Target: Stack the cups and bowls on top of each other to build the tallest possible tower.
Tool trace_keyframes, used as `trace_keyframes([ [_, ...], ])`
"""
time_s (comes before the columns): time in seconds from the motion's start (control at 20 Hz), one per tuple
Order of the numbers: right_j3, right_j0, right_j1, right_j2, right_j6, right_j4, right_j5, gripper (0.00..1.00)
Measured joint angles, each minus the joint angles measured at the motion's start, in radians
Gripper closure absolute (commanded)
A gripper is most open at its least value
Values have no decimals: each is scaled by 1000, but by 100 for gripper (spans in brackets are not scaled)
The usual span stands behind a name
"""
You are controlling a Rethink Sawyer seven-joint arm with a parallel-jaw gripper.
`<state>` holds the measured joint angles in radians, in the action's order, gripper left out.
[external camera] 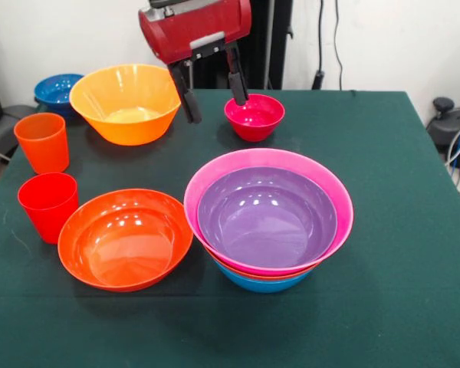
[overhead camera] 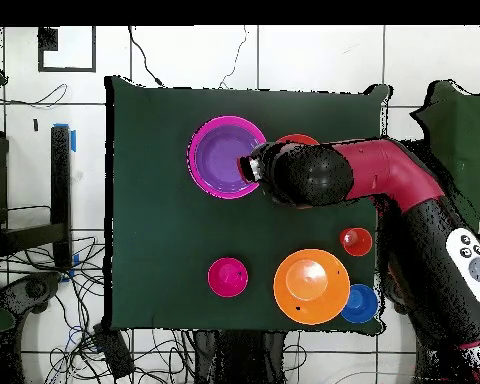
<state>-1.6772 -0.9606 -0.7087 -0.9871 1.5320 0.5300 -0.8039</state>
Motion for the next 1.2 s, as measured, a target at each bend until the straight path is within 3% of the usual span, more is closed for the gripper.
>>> trace_keyframes([
  [0.45,-80,83,-155,124,174,-24,35,0],
  [1.2,-195,113,-297,197,243,-129,81,0],
])
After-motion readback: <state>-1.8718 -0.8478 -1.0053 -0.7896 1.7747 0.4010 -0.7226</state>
